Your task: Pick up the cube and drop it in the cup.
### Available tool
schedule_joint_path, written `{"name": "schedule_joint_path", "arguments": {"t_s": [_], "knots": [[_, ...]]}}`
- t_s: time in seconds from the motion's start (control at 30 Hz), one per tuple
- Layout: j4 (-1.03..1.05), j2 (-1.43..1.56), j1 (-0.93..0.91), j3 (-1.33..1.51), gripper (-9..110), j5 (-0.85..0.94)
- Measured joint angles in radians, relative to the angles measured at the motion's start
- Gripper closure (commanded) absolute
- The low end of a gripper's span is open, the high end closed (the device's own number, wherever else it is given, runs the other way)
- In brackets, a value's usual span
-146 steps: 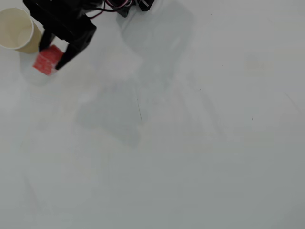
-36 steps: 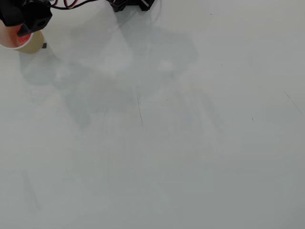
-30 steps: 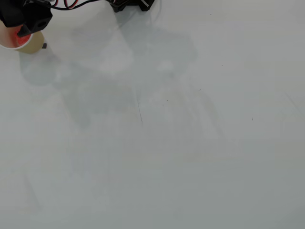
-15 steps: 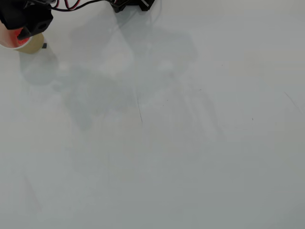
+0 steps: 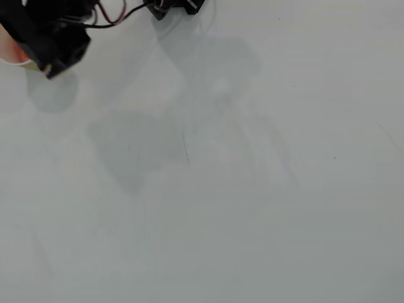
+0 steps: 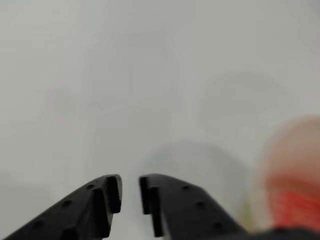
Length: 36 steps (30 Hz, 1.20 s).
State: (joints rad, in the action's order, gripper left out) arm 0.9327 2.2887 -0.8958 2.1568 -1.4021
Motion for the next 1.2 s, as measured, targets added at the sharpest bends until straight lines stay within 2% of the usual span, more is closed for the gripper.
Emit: {"name": "schedule_joint_path", "arguments": {"t_s": [0.1, 0.5, 0.77, 1.2], "knots": [[0.0, 0.095, 0.12, 0.066, 102, 0.0], [-0.017, 0.673, 0.657, 0.617, 101, 0.0], [0.006, 0.802, 0.807, 0.752, 101, 0.0], [0.183, 0.811, 0.91, 0.861, 98, 0.0]]}}
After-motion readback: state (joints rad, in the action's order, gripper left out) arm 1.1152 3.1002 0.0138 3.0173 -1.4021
